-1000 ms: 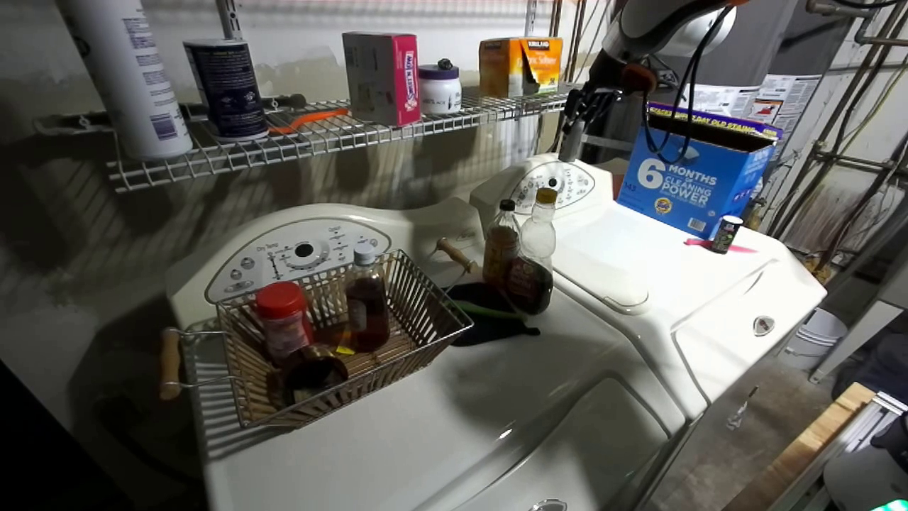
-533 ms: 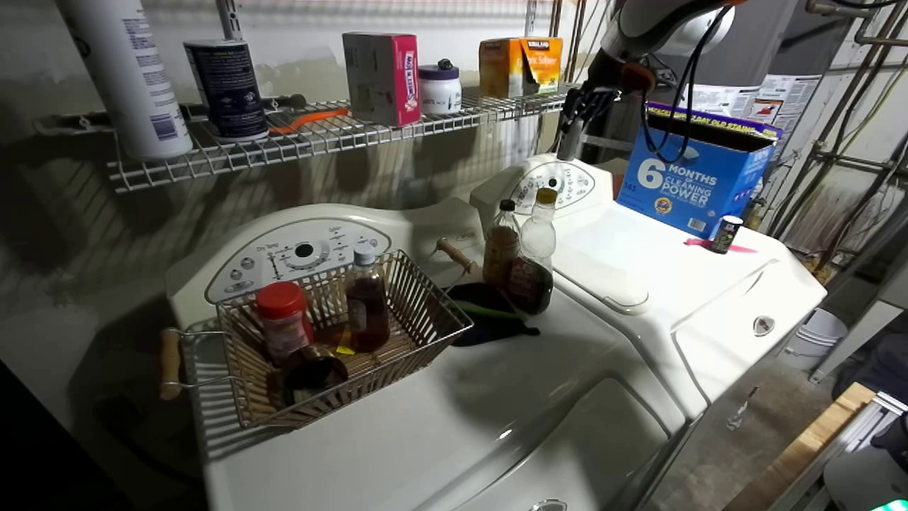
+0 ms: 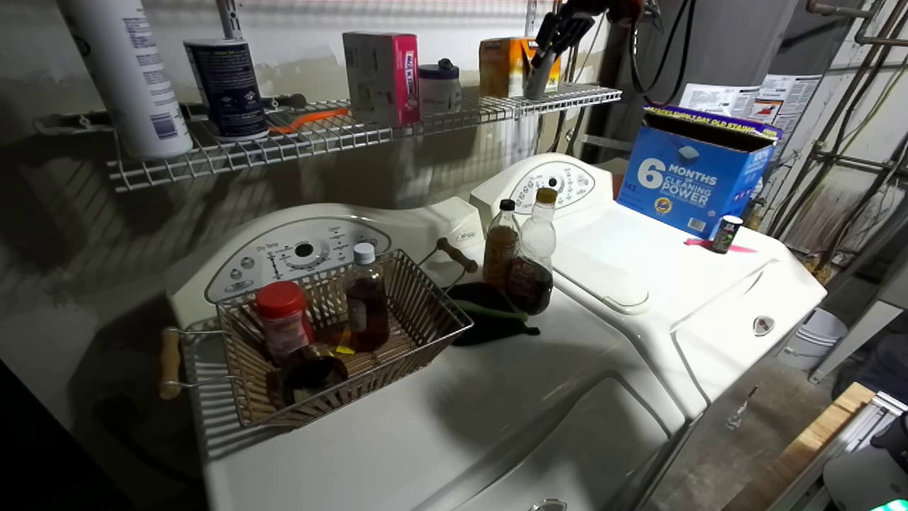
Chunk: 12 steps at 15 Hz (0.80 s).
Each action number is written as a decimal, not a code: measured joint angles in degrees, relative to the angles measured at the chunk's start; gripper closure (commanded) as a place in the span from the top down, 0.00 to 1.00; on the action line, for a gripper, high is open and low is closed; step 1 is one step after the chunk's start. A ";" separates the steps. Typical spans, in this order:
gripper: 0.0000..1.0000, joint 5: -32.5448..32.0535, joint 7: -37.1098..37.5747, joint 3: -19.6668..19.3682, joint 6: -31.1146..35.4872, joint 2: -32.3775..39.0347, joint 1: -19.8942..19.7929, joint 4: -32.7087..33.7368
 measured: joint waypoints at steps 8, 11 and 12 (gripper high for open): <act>0.20 0.52 -6.36 2.50 -0.82 10.12 1.02 14.02; 0.20 0.40 -7.32 2.92 -0.81 14.47 1.30 19.02; 0.20 0.40 -7.53 2.98 -0.81 15.79 1.42 20.33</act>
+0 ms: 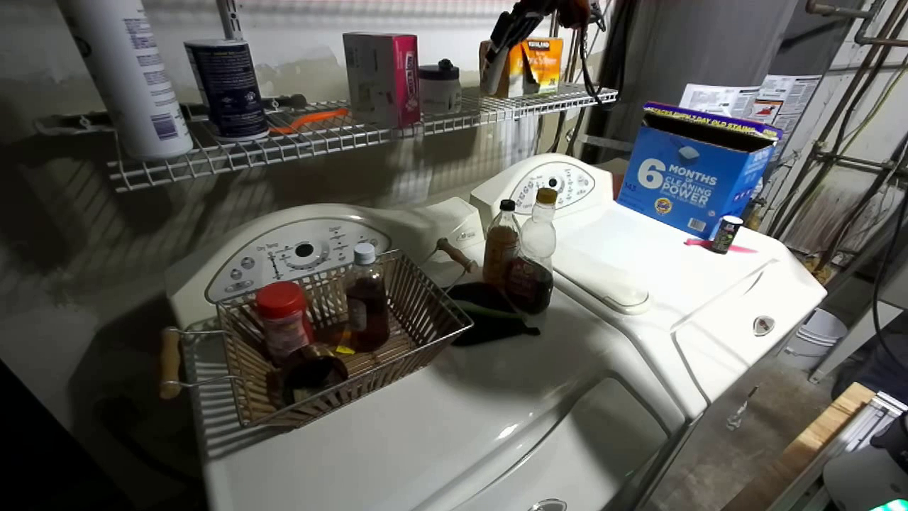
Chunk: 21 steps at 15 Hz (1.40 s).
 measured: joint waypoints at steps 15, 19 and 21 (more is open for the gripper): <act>0.90 -1.06 -0.12 -0.10 1.27 10.41 1.76 10.35; 1.00 -1.06 -0.12 -0.11 1.27 11.46 2.05 11.28; 1.00 -1.07 -0.12 -0.19 1.26 11.70 2.08 11.57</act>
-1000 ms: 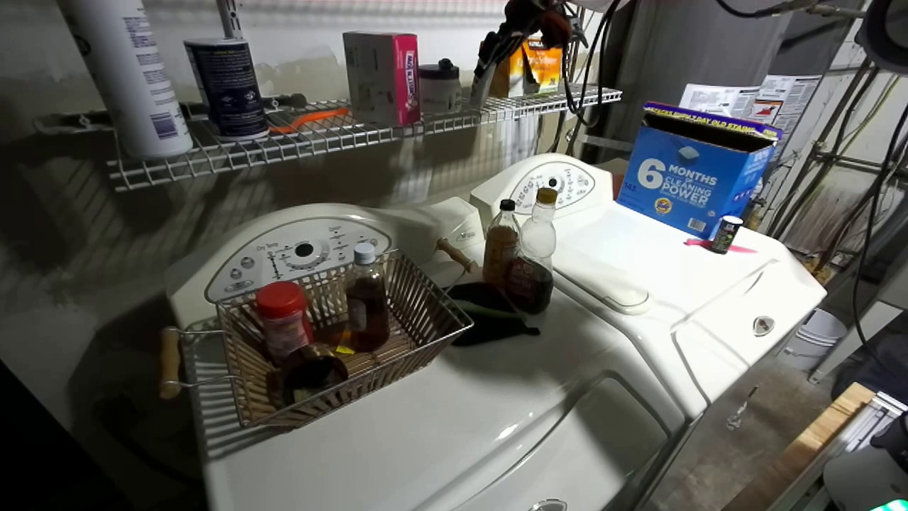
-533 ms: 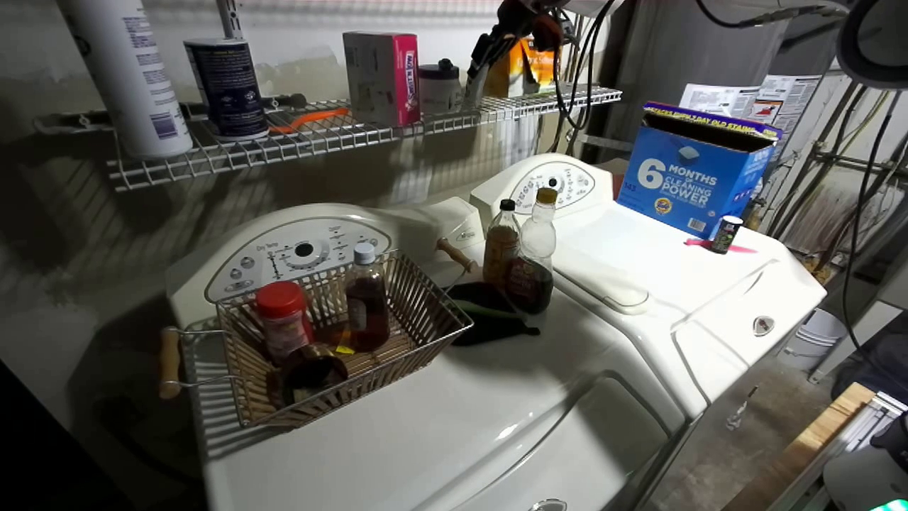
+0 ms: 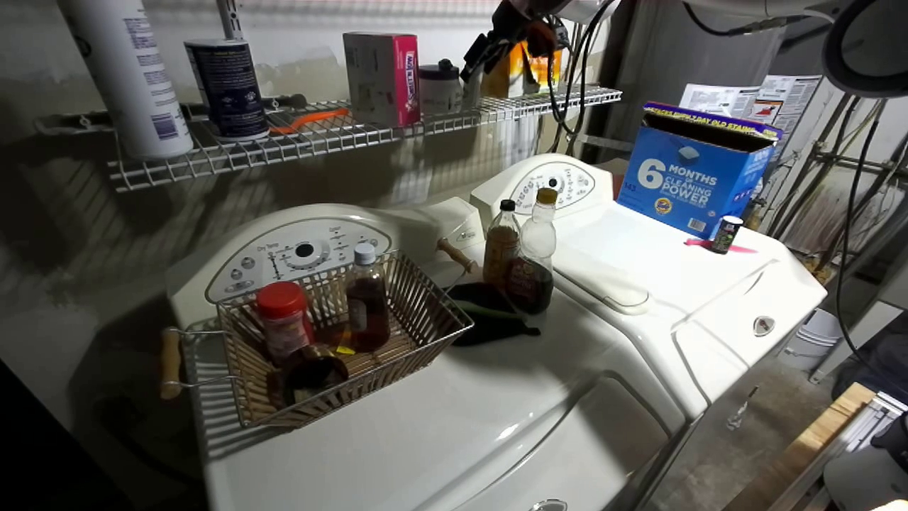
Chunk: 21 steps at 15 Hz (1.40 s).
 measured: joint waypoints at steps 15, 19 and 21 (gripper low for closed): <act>1.00 -2.56 0.90 -1.48 -24.81 -3.00 0.59 4.37; 1.00 -3.66 0.90 -1.91 -36.26 -6.47 0.52 4.22; 1.00 -3.66 1.03 -2.40 -40.55 -8.14 0.27 3.70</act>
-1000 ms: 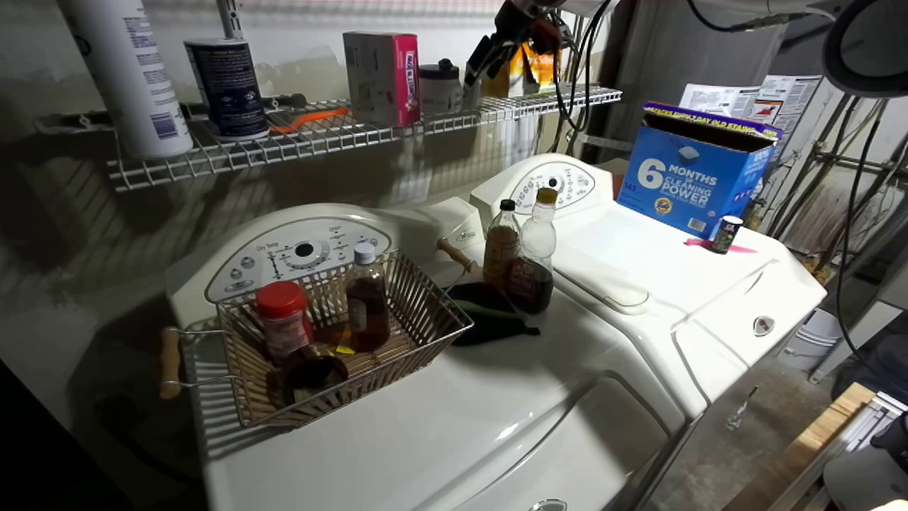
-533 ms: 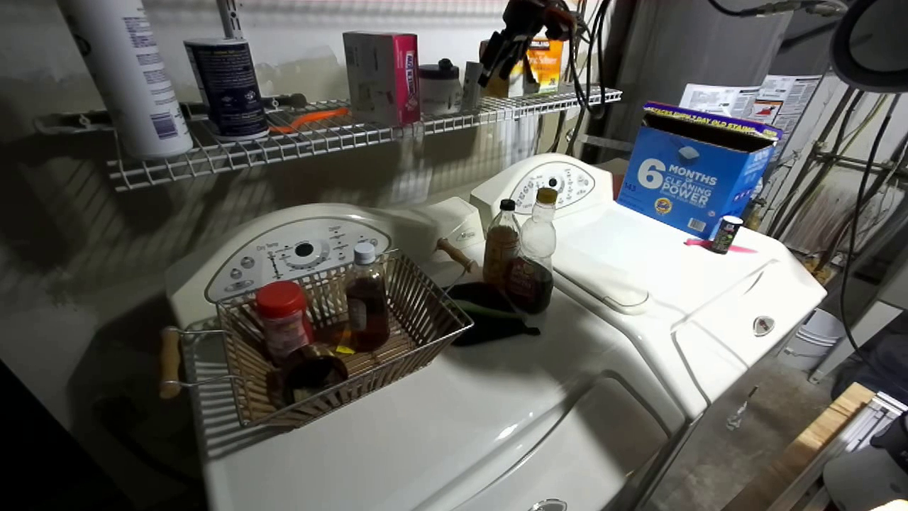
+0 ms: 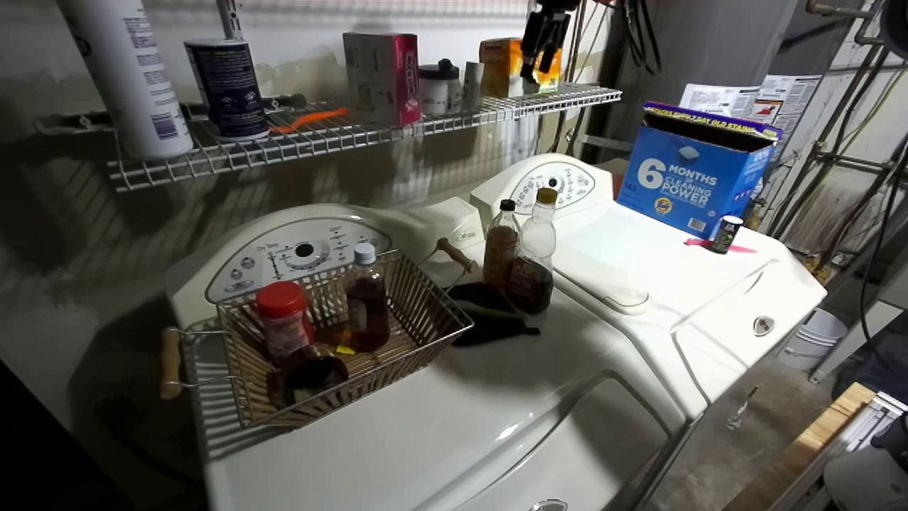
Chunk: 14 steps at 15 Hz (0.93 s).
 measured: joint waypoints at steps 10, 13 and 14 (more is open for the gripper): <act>1.00 0.35 7.59 -2.63 -1.74 -13.00 -2.79 -19.28; 1.00 0.07 12.48 -3.70 -1.99 -17.27 -3.14 -27.65; 1.00 0.05 14.48 -4.26 -2.10 -18.67 -3.27 -30.60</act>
